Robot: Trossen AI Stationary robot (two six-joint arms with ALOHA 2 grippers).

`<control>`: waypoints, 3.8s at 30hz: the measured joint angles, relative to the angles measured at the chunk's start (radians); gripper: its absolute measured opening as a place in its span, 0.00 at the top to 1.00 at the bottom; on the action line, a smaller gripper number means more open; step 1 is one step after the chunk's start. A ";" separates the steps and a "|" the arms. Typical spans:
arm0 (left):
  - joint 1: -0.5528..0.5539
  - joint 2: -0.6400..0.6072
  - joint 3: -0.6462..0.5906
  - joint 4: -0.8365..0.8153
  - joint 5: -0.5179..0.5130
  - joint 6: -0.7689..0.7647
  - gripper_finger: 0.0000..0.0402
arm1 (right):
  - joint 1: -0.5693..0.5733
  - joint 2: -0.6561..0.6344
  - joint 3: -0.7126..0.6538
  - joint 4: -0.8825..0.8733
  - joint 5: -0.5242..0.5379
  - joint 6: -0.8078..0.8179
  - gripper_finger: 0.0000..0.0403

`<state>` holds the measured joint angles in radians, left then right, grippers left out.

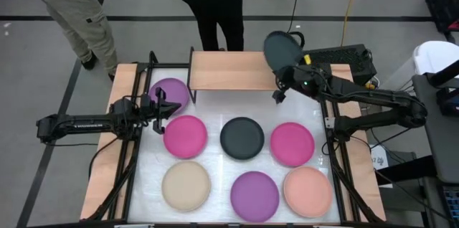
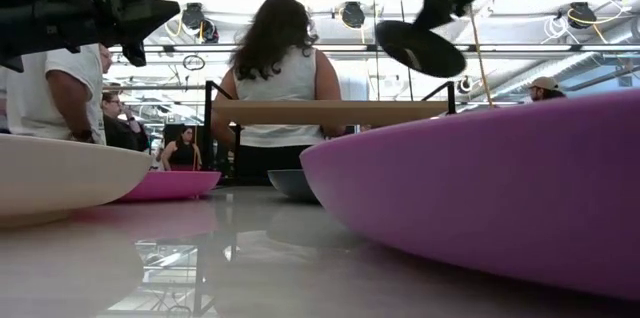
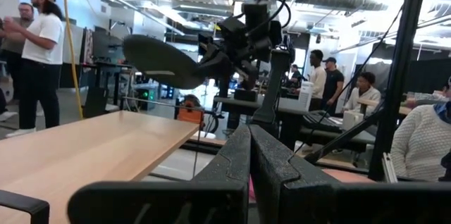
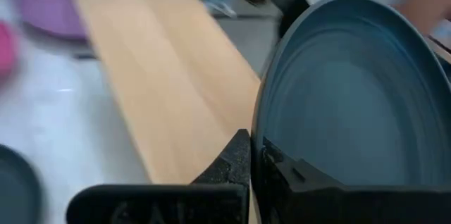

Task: Place and stack plates onto a shelf
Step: Put the right black plate on the shelf, then stack the top purple plate on top of the black plate on the shelf

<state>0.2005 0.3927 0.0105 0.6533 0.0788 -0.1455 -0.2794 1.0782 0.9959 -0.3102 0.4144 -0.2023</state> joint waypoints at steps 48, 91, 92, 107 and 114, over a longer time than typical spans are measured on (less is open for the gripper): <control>0.000 0.000 0.000 -0.007 0.000 0.008 0.99 | 0.019 0.219 -0.001 0.041 -0.153 -0.110 0.68; 0.000 0.000 0.000 -0.041 0.079 -0.065 0.99 | 0.318 -0.174 -0.316 0.468 -0.446 -0.025 0.61; 0.000 0.000 0.000 -0.048 0.079 -0.066 0.99 | 0.318 -0.174 -0.316 0.468 -0.446 -0.020 0.61; 0.000 0.000 0.000 -0.052 0.079 -0.067 0.99 | 0.320 -0.174 -0.316 0.471 -0.446 -0.016 0.61; 0.000 0.000 0.000 -0.052 0.079 -0.047 0.99 | 0.320 -0.174 -0.316 0.471 -0.446 -0.003 0.61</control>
<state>0.2001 0.3923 0.0109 0.6014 0.1574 -0.1925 0.0406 0.9043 0.6796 0.1608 -0.0319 -0.2056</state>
